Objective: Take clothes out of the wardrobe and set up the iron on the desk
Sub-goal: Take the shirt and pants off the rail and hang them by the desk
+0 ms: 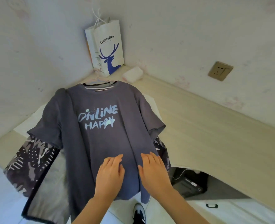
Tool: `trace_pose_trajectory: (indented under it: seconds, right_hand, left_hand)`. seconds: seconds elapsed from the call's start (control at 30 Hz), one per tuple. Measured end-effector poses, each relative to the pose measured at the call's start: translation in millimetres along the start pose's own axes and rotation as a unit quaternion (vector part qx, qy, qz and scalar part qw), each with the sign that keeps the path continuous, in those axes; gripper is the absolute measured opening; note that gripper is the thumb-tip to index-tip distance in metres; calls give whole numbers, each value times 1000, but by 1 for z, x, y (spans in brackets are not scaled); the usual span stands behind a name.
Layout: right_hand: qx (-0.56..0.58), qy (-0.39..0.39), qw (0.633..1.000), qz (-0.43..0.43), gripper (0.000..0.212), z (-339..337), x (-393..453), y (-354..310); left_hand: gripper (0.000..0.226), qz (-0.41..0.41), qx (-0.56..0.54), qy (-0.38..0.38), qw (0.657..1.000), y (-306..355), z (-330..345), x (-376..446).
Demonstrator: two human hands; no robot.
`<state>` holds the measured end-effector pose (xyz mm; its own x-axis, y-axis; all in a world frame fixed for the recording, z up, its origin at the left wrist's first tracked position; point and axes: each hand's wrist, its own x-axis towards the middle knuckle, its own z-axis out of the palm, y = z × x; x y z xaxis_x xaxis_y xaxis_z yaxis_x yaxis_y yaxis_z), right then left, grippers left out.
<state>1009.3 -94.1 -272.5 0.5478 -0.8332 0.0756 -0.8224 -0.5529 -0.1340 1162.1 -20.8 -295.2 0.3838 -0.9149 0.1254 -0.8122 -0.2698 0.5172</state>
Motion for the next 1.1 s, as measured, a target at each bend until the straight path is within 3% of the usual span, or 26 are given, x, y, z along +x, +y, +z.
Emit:
trace_pose_trajectory:
  seconds: [0.13, 0.2, 0.53, 0.73, 1.1]
  right_hand:
    - [-4, -7, 998, 61, 37, 4, -43, -19]
    - [12, -15, 995, 98, 48, 6, -66, -30]
    - [9, 4, 972, 234, 47, -14, -184, -59]
    - [-18, 37, 945, 325, 41, -24, -253, -55]
    - [-10, 14, 881, 473, 40, -34, -411, -46]
  left_hand:
    - [37, 75, 17, -27, 997, -2, -11, -30]
    - [40, 116, 28, -54, 991, -6, -17, -46]
    - [30, 204, 8, -125, 971, -8, -30, -105]
    - [34, 296, 1, -181, 938, 34, -22, -137]
    - [34, 469, 21, -273, 840, 116, 10, -249]
